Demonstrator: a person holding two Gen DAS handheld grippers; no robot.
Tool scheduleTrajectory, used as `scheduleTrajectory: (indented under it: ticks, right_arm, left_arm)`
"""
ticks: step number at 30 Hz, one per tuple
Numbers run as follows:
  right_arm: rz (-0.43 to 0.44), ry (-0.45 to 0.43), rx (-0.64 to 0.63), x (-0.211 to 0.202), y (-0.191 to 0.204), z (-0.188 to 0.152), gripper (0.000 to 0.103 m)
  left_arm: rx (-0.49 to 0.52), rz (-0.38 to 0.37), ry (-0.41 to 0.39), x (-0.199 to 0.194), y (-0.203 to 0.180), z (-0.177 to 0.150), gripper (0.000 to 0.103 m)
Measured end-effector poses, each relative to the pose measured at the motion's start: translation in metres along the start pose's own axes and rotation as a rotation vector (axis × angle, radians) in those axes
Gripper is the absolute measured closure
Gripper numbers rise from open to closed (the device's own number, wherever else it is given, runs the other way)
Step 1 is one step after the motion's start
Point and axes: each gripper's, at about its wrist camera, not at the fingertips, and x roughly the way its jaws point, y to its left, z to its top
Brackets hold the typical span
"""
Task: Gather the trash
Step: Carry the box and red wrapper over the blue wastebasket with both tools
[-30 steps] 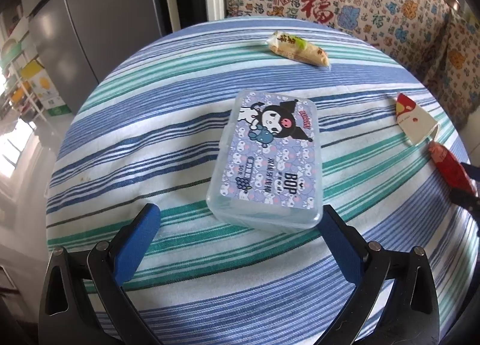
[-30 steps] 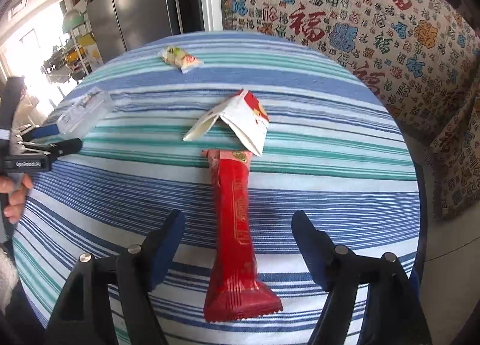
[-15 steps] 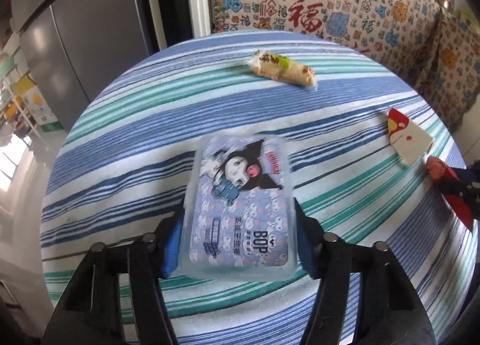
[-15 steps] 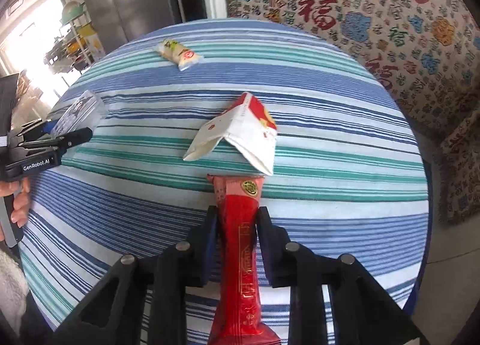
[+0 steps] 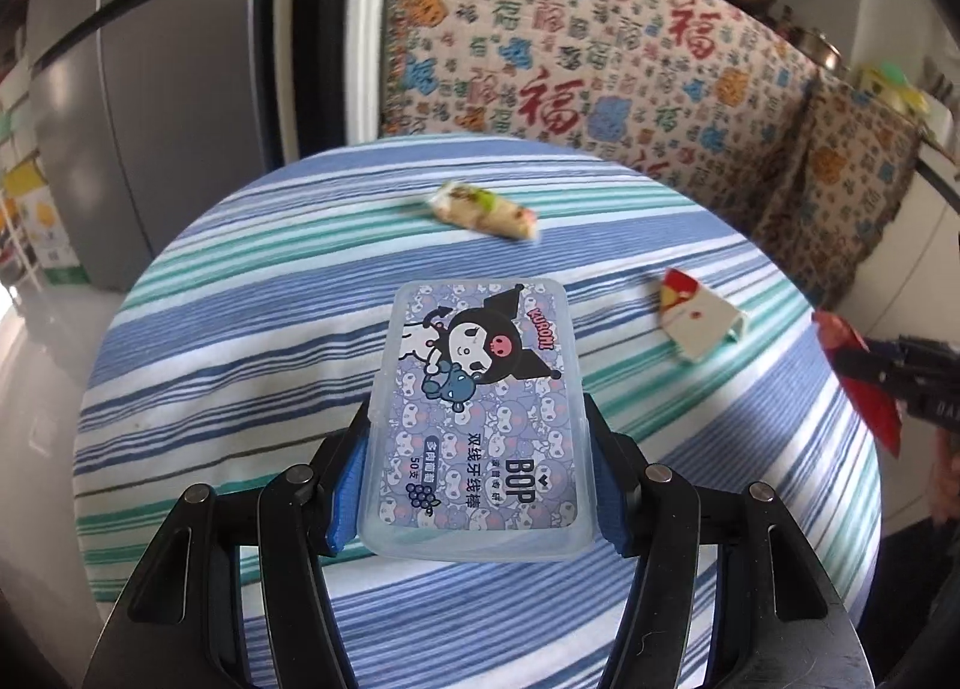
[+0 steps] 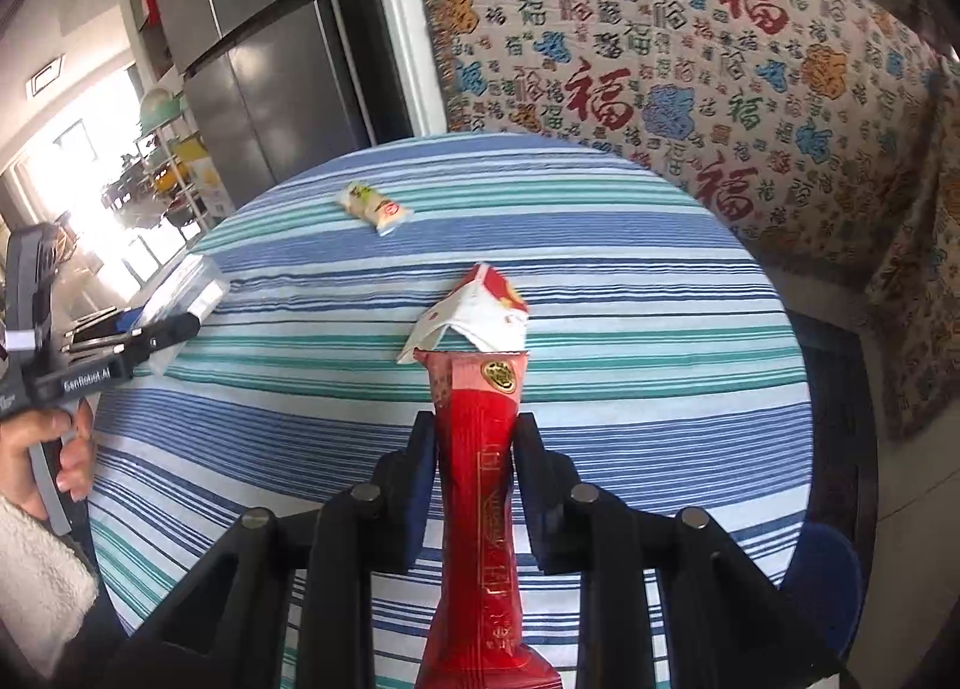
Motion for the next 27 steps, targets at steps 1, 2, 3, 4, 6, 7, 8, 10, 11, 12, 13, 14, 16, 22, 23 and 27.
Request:
scheduleTrajectory:
  ticks: [1,2,3,4,6,7,8,10,11,12,13,14,16,22,23,27]
  right_arm:
    - [0.002,-0.015,0.011,-0.005,-0.004,-0.001,0.077]
    - [0.002,-0.026,0.019,-0.009,-0.007,-0.002,0.077]
    - [0.000,-0.033,0.024,-0.011,-0.011,-0.003,0.077]
    - [-0.004,-0.041,0.029,-0.014,-0.014,-0.005,0.077]
    - [-0.011,-0.051,0.043,-0.017,-0.022,-0.009,0.077]
    - [-0.015,-0.051,0.054,-0.019,-0.027,-0.011,0.077]
    - [-0.017,-0.052,0.060,-0.021,-0.030,-0.014,0.077]
    - [-0.023,-0.055,0.078,-0.025,-0.039,-0.019,0.077]
    - [-0.026,-0.057,0.085,-0.027,-0.044,-0.021,0.077]
    - [-0.030,-0.060,0.092,-0.031,-0.049,-0.023,0.077]
    - [-0.037,-0.065,0.100,-0.034,-0.055,-0.025,0.077]
    - [-0.042,-0.070,0.108,-0.038,-0.059,-0.027,0.077]
    - [-0.049,-0.085,0.134,-0.050,-0.075,-0.031,0.077]
    - [-0.123,-0.136,0.219,-0.086,-0.130,-0.049,0.077]
    - [-0.137,-0.145,0.235,-0.092,-0.140,-0.053,0.077]
    - [-0.213,-0.168,0.310,-0.115,-0.190,-0.072,0.077]
  left_arm:
    - [0.009,-0.007,-0.005,0.000,-0.005,0.000,0.041]
    - [0.019,-0.019,-0.010,0.000,-0.012,0.000,0.041]
    - [0.028,-0.030,-0.014,-0.001,-0.016,-0.001,0.041]
    - [0.039,-0.038,-0.020,-0.002,-0.021,-0.001,0.041]
    - [0.067,-0.052,-0.032,-0.004,-0.035,-0.001,0.041]
    - [0.079,-0.060,-0.036,-0.005,-0.042,-0.002,0.041]
    - [0.091,-0.071,-0.037,-0.005,-0.049,-0.002,0.041]
    - [0.109,-0.095,-0.038,-0.006,-0.062,-0.002,0.041]
    - [0.116,-0.110,-0.037,-0.006,-0.069,-0.002,0.041]
    - [0.125,-0.126,-0.035,-0.005,-0.076,-0.002,0.041]
    - [0.139,-0.140,-0.034,-0.005,-0.086,-0.002,0.041]
    - [0.153,-0.149,-0.033,-0.005,-0.095,-0.002,0.041]
    - [0.184,-0.184,-0.031,-0.007,-0.115,-0.002,0.041]
    - [0.261,-0.297,-0.018,-0.010,-0.190,-0.006,0.041]
    - [0.270,-0.322,-0.015,-0.011,-0.204,-0.006,0.041]
    - [0.315,-0.415,-0.013,-0.009,-0.266,-0.005,0.040]
